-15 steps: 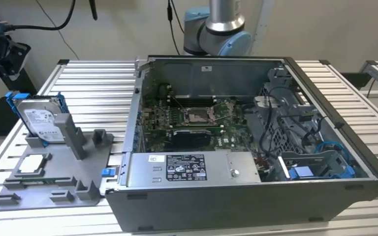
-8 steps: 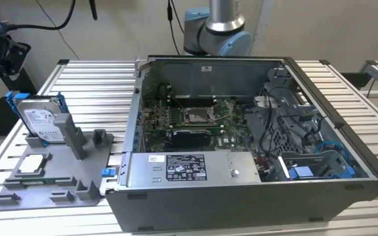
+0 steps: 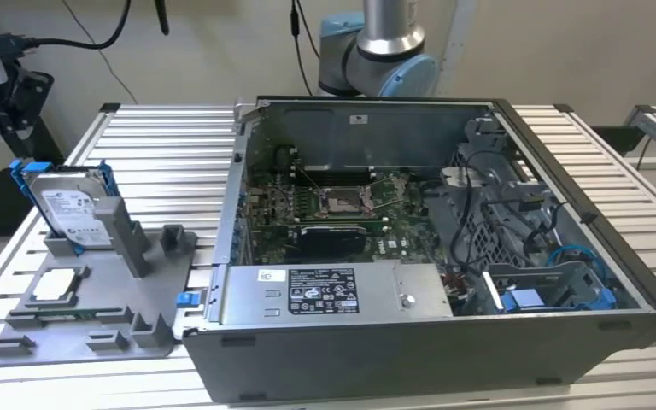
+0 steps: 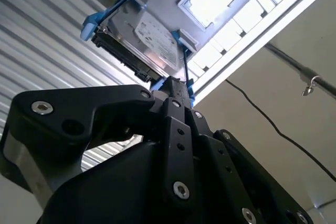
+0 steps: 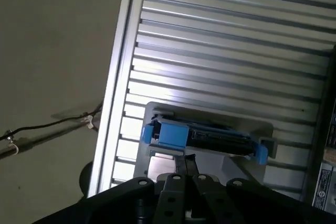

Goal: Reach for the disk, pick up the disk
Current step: 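Pick up the disk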

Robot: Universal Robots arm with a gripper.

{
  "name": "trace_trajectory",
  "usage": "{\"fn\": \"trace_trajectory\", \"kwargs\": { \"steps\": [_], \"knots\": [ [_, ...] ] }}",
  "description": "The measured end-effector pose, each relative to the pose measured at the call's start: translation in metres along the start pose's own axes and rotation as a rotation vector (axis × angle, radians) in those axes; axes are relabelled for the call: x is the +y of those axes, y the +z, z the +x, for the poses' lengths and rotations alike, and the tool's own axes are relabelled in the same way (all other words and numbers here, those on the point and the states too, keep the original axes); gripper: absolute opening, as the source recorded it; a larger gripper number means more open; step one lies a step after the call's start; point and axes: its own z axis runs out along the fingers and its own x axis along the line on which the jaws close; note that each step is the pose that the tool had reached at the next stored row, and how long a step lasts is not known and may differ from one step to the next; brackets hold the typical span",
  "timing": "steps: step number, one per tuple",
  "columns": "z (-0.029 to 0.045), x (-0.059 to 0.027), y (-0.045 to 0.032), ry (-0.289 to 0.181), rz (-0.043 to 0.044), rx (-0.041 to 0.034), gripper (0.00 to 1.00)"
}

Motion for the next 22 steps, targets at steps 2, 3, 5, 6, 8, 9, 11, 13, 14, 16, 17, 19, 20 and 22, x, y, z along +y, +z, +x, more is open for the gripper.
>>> {"fn": "trace_trajectory", "kwargs": {
  "steps": [2,3,5,6,8,9,11,13,14,16,17,19,20,22],
  "knots": [
    [0.0000,0.0000,-0.0001,-0.036,0.0000,0.0015,0.00],
    [0.0000,0.0000,0.0000,-0.054,0.0000,0.0022,0.00],
    [0.0000,0.0000,0.0000,-0.092,0.0000,0.0036,0.00],
    [0.0000,0.0000,0.0000,-0.110,0.0000,0.0043,0.00],
    [0.0000,0.0000,0.0000,-0.147,0.0000,0.0057,0.00],
    [0.0000,0.0000,0.0000,-0.163,0.0000,0.0063,0.00],
    [0.0000,0.0000,0.0000,-0.200,0.0000,0.0077,0.00],
    [0.0000,0.0000,0.0000,-0.236,0.0000,0.0091,0.00],
    [0.0000,0.0000,0.0000,-0.254,0.0000,0.0098,0.00],
    [0.0000,0.0000,0.0000,-0.291,0.0000,0.0112,0.00],
    [0.0000,0.0000,0.0000,-0.309,0.0000,0.0118,0.00],
    [0.0000,0.0000,0.0000,-0.346,-0.0001,0.0132,0.00],
    [0.0000,0.0000,0.0000,-0.363,-0.0001,0.0140,0.00],
    [0.0000,0.0000,0.0000,-0.400,-0.0001,0.0154,0.00]
  ]
}}
